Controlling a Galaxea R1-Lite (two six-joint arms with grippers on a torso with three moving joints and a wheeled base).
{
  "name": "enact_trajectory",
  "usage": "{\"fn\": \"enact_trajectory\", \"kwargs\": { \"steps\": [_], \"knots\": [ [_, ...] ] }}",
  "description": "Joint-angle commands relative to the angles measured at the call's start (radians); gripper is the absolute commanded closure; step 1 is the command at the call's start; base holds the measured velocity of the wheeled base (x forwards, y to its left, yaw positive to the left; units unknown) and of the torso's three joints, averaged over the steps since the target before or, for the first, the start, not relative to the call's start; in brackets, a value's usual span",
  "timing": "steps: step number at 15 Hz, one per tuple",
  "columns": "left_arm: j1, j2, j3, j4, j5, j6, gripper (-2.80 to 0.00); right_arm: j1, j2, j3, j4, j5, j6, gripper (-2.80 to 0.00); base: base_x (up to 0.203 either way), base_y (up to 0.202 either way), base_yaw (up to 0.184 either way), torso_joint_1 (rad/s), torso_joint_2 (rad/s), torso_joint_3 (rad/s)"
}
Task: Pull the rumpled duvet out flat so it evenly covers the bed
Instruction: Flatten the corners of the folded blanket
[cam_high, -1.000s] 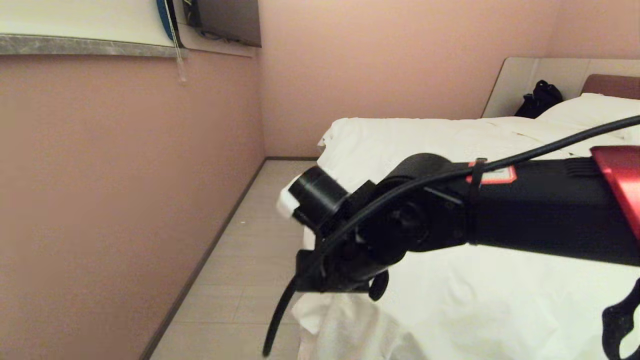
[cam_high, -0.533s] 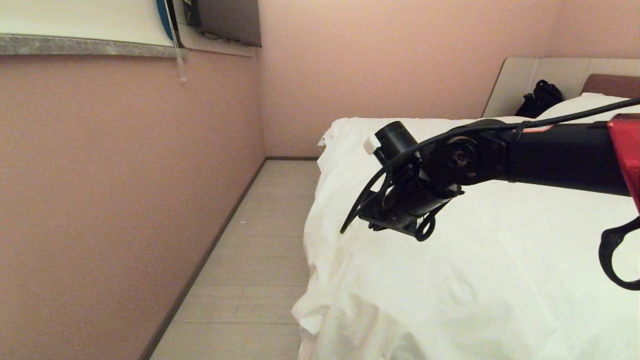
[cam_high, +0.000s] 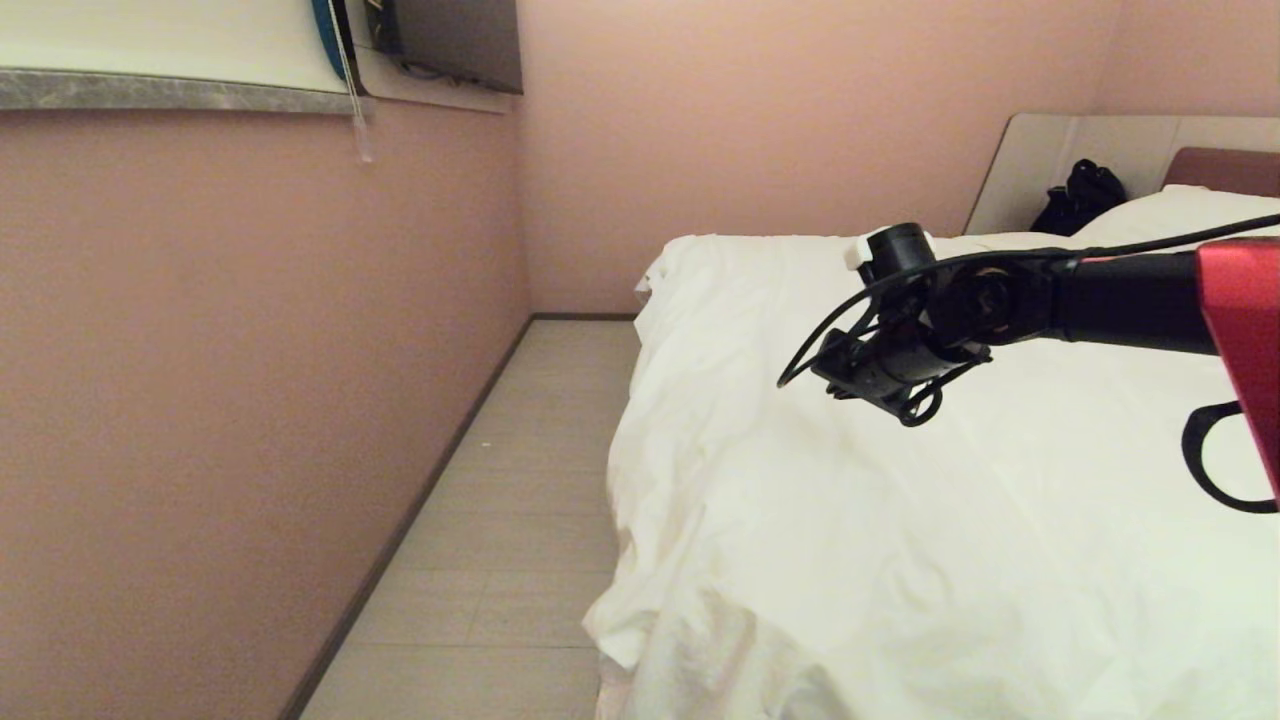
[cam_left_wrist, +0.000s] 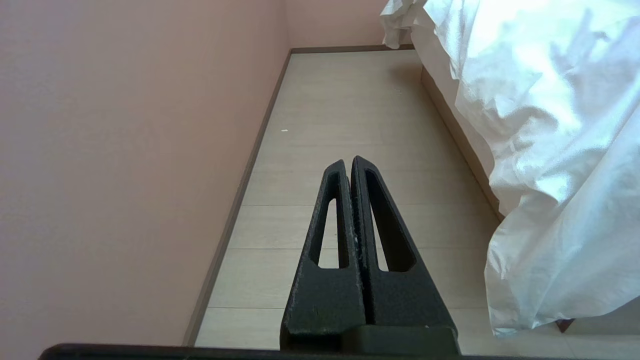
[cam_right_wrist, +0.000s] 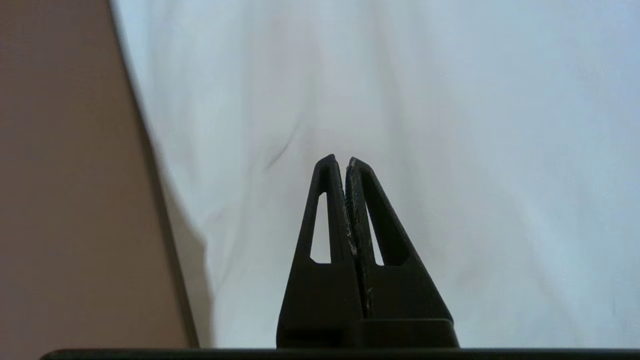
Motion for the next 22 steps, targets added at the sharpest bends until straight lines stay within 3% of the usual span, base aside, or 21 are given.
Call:
{"fn": "enact_trajectory", "kwargs": {
  "steps": [1,7,11,22],
  "knots": [
    [0.000,0.000,0.000,-0.001,-0.001,0.001,0.00,-0.008,0.084,0.004,-0.037,0.002,0.004,0.00,0.000,0.000,0.000,0.000,0.00,0.000],
    [0.000,0.000,0.000,-0.001,-0.001,0.001,0.00,0.159,0.163,0.027,-0.022,0.063,0.013,0.00,0.000,0.000,0.000,0.000,0.00,0.000],
    [0.000,0.000,0.000,-0.001,-0.001,0.001,0.00,0.286,0.165,0.039,0.080,0.134,0.040,0.00,0.000,0.000,0.000,0.000,0.00,0.000],
    [0.000,0.000,0.000,-0.001,-0.001,0.001,0.00,0.354,0.130,0.088,0.127,0.226,0.074,0.00,0.000,0.000,0.000,0.000,0.00,0.000]
  ]
}}
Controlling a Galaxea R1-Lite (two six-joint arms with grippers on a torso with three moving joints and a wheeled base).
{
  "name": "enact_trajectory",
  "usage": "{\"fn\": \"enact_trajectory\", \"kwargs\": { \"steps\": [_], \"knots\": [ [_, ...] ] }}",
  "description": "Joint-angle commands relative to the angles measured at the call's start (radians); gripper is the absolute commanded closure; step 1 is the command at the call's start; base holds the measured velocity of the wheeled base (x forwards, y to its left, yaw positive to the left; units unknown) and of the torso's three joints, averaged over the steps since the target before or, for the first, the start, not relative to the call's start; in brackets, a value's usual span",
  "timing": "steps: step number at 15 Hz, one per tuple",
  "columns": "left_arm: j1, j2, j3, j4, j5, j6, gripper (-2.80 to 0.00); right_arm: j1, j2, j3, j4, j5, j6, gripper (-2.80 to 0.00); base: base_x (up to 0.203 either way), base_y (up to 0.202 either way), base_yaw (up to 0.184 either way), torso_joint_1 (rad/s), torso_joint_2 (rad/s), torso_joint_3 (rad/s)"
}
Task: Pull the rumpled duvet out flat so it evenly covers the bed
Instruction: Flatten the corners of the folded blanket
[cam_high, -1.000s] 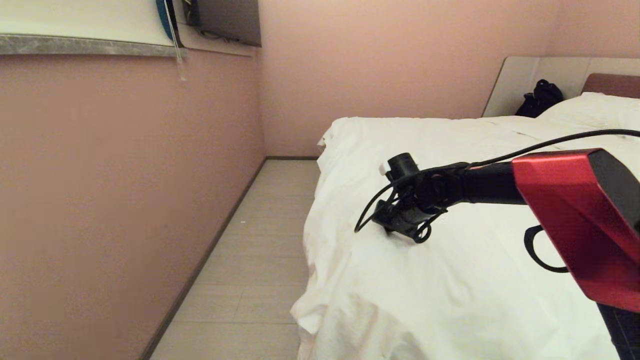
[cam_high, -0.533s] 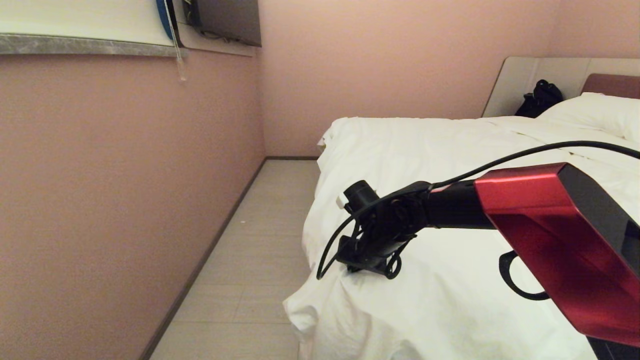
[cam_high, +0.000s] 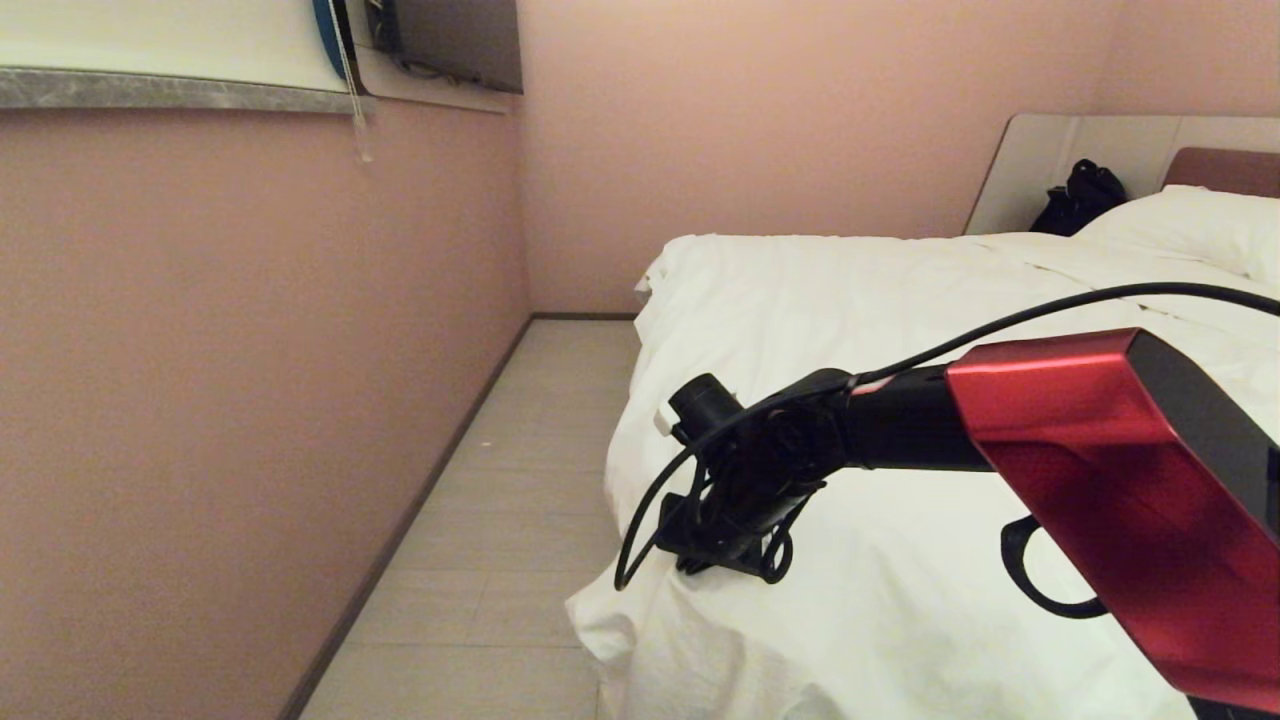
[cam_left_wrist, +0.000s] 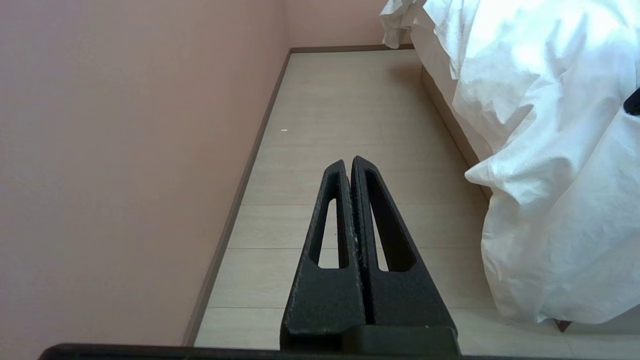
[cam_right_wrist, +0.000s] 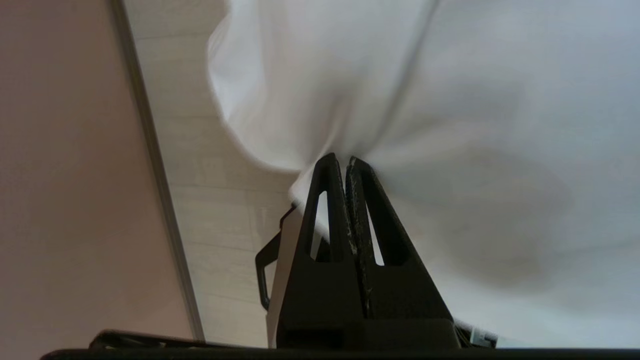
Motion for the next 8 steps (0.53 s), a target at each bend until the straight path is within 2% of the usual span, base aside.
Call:
{"fn": "enact_trajectory", "kwargs": {
  "steps": [1,5,8],
  "knots": [
    [0.000,0.000,0.000,0.000,0.000,0.000,0.00,0.001,-0.002,-0.001,0.002,0.001,0.006,0.00,0.000,0.000,0.000,0.000,0.00,0.000],
    [0.000,0.000,0.000,0.000,0.001,0.000,0.00,0.004,-0.054,-0.001,0.012,0.003,0.009,0.00,0.000,0.000,0.000,0.000,0.00,0.000],
    [0.000,0.000,0.000,0.000,0.001,0.000,0.00,0.005,-0.207,0.000,0.074,0.031,0.017,0.00,0.000,0.000,0.000,0.000,0.00,0.000]
  ]
}}
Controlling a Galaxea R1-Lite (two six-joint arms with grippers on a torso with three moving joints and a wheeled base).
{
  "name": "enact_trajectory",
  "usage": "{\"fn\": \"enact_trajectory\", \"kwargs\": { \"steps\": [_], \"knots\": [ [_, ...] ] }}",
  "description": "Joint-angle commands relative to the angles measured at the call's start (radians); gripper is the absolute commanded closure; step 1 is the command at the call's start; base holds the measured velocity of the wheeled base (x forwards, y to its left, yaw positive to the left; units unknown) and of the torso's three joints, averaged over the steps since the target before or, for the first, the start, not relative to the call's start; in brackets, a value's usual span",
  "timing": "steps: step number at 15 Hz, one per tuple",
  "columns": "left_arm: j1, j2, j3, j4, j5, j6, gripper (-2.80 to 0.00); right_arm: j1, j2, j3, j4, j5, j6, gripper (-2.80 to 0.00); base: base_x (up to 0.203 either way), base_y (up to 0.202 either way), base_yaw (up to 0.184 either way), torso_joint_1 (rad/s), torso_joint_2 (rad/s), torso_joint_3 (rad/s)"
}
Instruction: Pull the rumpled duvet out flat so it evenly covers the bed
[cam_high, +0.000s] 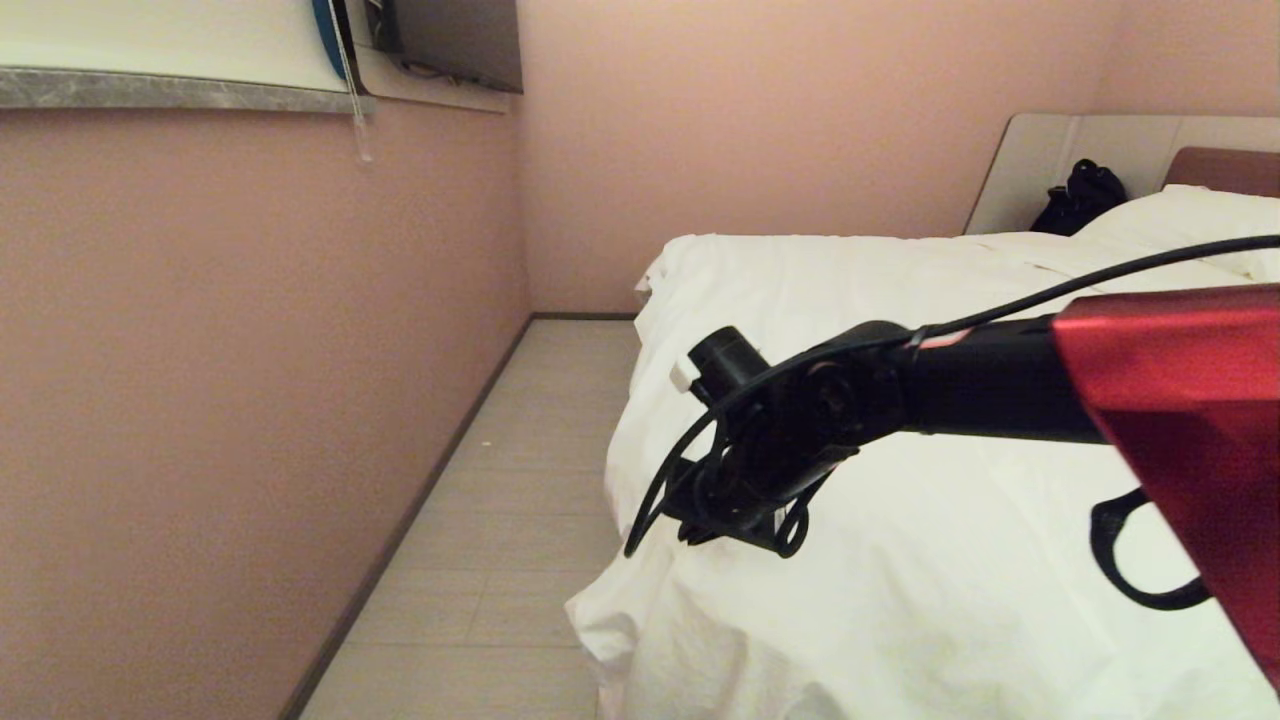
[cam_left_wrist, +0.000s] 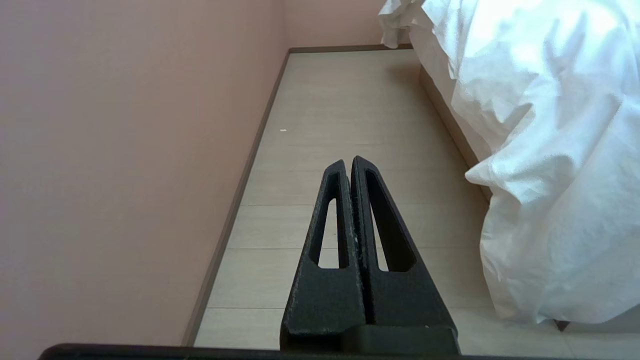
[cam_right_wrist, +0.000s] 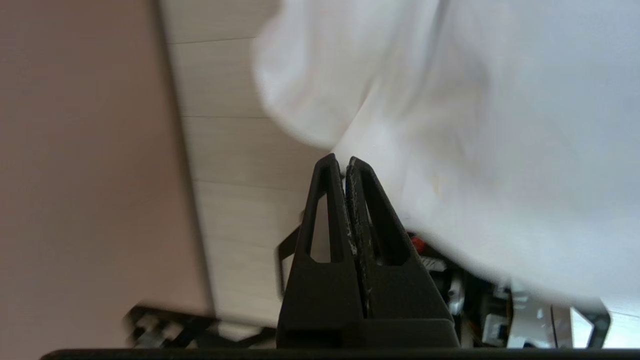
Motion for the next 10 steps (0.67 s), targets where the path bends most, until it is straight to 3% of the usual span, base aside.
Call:
{"fn": "enact_trajectory", "kwargs": {
  "steps": [1,3,4,7,8,10],
  "knots": [
    [0.000,0.000,0.000,0.000,0.000,0.000,0.00,-0.001,-0.143,0.004,0.059,0.016,0.005,0.00,0.000,0.000,0.000,0.000,0.00,0.000],
    [0.000,0.000,0.000,0.000,0.000,0.000,0.00,-0.049,-0.300,0.016,0.108,0.001,-0.007,0.00,0.000,0.000,0.000,0.000,0.00,0.000],
    [0.000,0.000,0.000,0.000,0.000,0.000,0.00,-0.121,-0.353,0.024,0.123,-0.021,-0.022,0.00,0.000,0.000,0.000,0.000,0.00,0.000],
    [0.000,0.000,0.000,0.000,0.000,0.000,0.00,-0.410,-0.488,0.065,0.147,-0.065,-0.081,0.00,0.000,0.000,0.000,0.000,0.00,0.000],
    [0.000,0.000,0.000,0.000,0.000,0.000,0.00,-0.527,-0.539,0.089,0.149,-0.059,-0.109,0.00,0.000,0.000,0.000,0.000,0.00,0.000],
    [0.000,0.000,0.000,0.000,0.000,0.000,0.00,-0.669,-0.680,0.158,0.152,-0.019,-0.197,0.00,0.000,0.000,0.000,0.000,0.00,0.000]
  ]
}}
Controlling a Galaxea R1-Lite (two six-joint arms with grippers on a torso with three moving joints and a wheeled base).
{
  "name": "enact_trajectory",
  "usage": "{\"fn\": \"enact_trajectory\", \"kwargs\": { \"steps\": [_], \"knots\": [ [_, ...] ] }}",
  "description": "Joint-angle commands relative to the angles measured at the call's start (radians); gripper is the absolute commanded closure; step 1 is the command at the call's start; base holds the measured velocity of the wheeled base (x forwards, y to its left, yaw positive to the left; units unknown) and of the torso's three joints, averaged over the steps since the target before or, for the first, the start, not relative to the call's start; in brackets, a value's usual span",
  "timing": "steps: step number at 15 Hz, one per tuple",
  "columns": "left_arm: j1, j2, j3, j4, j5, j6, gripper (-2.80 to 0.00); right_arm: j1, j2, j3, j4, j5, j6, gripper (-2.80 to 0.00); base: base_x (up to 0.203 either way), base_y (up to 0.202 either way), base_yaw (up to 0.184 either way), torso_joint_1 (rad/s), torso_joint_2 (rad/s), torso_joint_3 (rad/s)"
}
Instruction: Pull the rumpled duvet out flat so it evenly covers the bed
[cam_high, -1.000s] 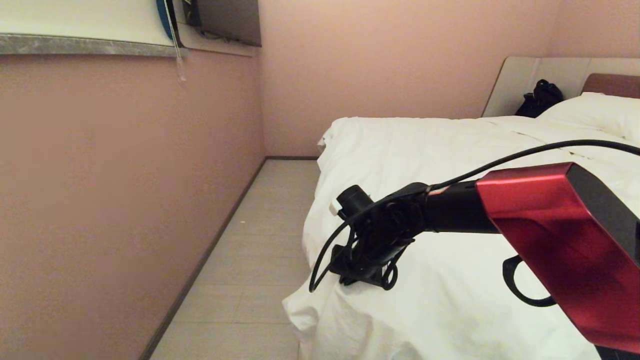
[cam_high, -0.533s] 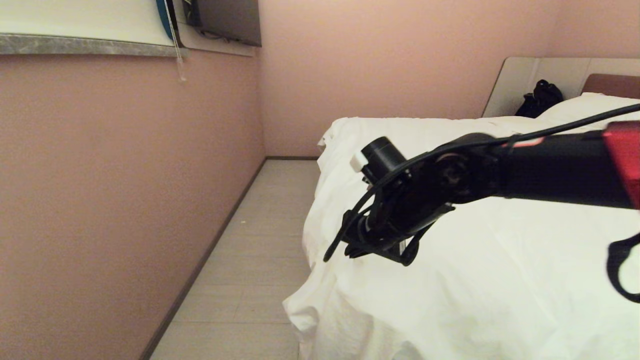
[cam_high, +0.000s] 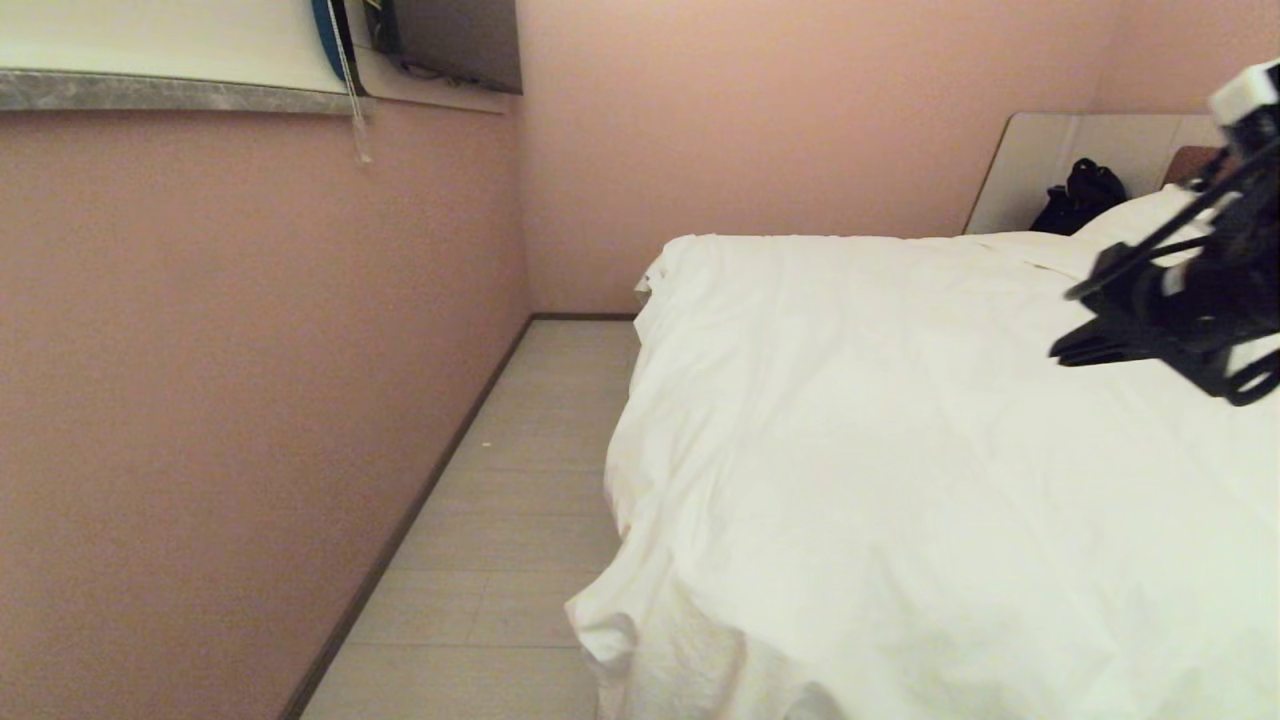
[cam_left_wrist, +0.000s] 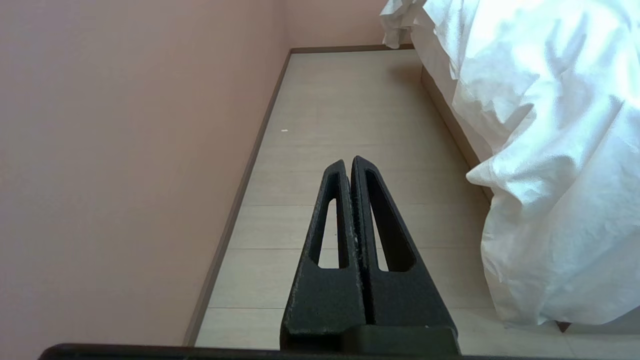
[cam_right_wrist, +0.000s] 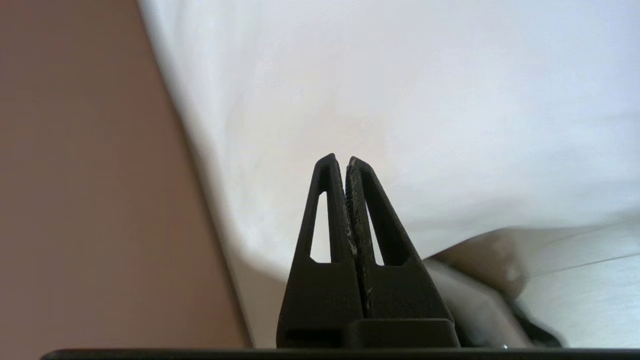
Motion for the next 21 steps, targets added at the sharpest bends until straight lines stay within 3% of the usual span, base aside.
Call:
{"fn": "enact_trajectory", "kwargs": {
  "steps": [1,5,9,11,13,17,21],
  "knots": [
    [0.000,0.000,0.000,-0.001,0.001,0.000,0.00,-0.093,-0.173,0.066,0.004,0.048,-0.114,0.00,0.000,0.000,0.000,0.000,0.00,0.000],
    [0.000,0.000,0.000,-0.001,-0.001,0.000,0.00,-0.188,-0.450,0.226,-0.049,0.071,-0.206,0.00,0.000,0.000,0.000,0.000,0.00,0.000],
    [0.000,0.000,0.000,-0.001,0.000,0.000,0.00,-0.212,-0.774,0.472,-0.300,0.061,-0.245,0.00,0.000,0.000,0.000,0.000,0.00,0.000],
    [0.000,0.000,0.000,-0.001,0.001,0.000,0.00,-0.217,-0.880,0.556,-0.399,-0.004,-0.258,0.00,0.000,0.000,0.000,0.000,0.00,0.000],
    [0.000,0.001,0.000,-0.001,0.000,0.000,0.00,-0.216,-0.969,0.610,-0.425,-0.043,-0.288,0.00,0.000,0.000,0.000,0.000,0.00,0.000],
    [0.000,0.000,0.000,-0.001,0.001,0.000,0.00,-0.209,-1.140,0.731,-0.442,-0.048,-0.394,0.00,0.000,0.000,0.000,0.000,0.00,0.000],
    [0.000,0.000,0.000,-0.001,0.001,0.000,0.00,-0.114,-1.231,0.824,-0.481,-0.057,-0.415,0.00,0.000,0.000,0.000,0.000,0.00,0.000]
  ]
}}
